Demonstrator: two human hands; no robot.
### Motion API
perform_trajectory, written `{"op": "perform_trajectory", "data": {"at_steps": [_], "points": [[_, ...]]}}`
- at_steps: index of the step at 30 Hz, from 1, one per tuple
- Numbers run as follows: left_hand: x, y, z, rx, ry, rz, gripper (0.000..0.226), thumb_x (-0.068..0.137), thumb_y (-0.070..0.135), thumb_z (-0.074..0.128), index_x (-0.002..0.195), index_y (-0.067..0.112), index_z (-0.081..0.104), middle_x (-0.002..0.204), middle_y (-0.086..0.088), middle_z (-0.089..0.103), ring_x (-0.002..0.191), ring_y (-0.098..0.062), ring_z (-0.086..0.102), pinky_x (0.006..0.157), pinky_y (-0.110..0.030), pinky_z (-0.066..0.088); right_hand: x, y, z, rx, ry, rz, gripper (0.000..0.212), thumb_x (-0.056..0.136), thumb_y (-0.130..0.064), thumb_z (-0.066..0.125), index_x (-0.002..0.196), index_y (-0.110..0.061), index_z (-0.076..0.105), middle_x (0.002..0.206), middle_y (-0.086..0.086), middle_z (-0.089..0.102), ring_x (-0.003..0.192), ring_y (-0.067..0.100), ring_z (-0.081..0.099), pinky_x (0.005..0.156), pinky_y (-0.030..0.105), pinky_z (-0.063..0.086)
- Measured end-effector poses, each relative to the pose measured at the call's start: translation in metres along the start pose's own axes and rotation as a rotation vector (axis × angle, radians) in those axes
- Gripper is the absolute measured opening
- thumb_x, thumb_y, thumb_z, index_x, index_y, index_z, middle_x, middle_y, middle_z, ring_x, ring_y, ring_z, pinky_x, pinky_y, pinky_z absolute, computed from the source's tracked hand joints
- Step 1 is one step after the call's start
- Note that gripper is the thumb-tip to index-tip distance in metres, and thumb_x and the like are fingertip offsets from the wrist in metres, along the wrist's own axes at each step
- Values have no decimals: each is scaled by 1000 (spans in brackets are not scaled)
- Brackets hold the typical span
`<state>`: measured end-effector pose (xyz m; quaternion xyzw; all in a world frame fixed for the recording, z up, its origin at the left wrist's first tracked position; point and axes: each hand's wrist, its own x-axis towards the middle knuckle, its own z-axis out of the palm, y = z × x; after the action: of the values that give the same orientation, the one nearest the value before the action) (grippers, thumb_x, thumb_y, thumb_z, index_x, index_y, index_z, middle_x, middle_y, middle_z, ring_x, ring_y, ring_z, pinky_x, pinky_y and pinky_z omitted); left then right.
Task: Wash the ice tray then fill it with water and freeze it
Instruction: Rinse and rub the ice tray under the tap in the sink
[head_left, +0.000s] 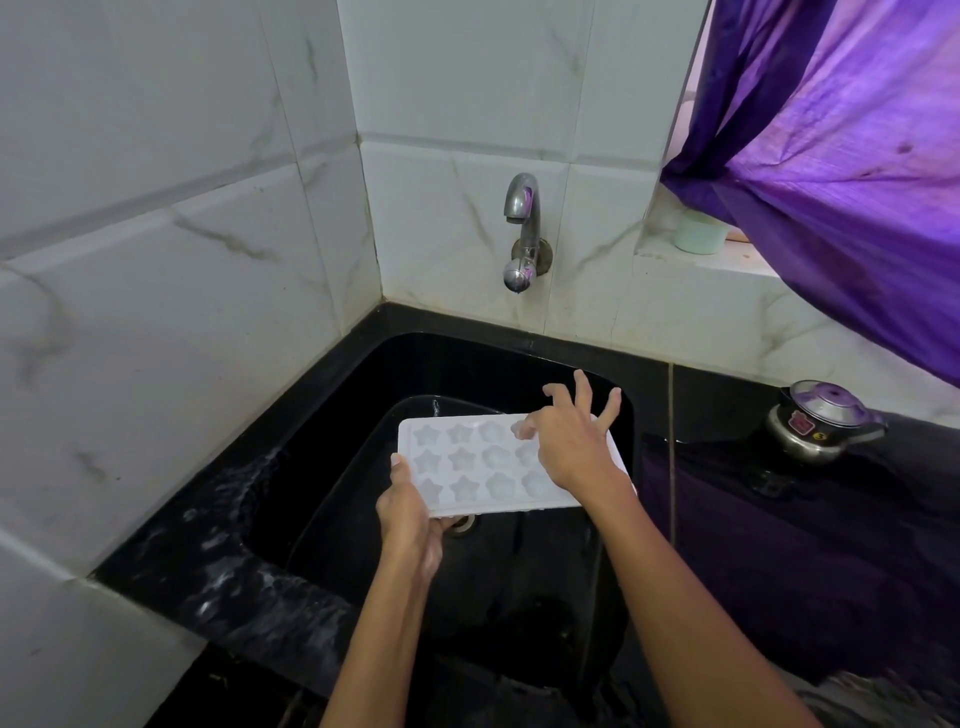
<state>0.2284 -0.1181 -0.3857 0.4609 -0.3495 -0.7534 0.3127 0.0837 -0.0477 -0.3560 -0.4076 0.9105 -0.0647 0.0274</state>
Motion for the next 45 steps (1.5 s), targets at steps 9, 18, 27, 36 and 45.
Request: {"op": "perform_trajectory", "data": {"at_steps": [9, 18, 27, 36, 45], "points": [[2, 1, 0, 0, -3, 3, 43, 100, 44, 31, 94, 14, 60, 92, -11, 70, 84, -29, 68, 72, -45, 56, 2, -4, -3, 71, 17, 1, 54, 80, 15, 53, 113, -25, 65, 153, 8, 23, 149, 32, -10, 111, 64, -14], [2, 3, 2, -3, -6, 5, 42, 100, 44, 31, 92, 14, 60, 88, -10, 70, 80, -28, 67, 78, -49, 53, 5, -25, -3, 17, -9, -128, 71, 71, 21, 57, 116, -33, 65, 160, 10, 11, 147, 36, -18, 109, 64, -19], [4, 4, 1, -8, -3, -4, 42, 100, 44, 32, 94, 14, 59, 90, -11, 70, 82, -29, 67, 81, -50, 53, 5, -30, -1, -40, -5, -133, 64, 80, 14, 57, 124, -32, 62, 158, 10, 16, 148, 36, -15, 109, 64, -18], [5, 3, 0, -9, 0, -6, 42, 101, 44, 31, 94, 14, 59, 91, -10, 70, 82, -28, 67, 79, -49, 54, 4, -31, -2, -36, -8, -131, 63, 81, 14, 57, 125, -30, 62, 158, 10, 18, 148, 36, -14, 109, 64, -17], [2, 3, 1, -3, -1, -4, 41, 100, 43, 32, 89, 15, 59, 84, -8, 70, 78, -27, 67, 79, -48, 53, 1, -34, -3, -21, -21, -126, 56, 83, 14, 54, 124, -25, 63, 158, 11, 17, 148, 36, -14, 109, 63, -17]]}}
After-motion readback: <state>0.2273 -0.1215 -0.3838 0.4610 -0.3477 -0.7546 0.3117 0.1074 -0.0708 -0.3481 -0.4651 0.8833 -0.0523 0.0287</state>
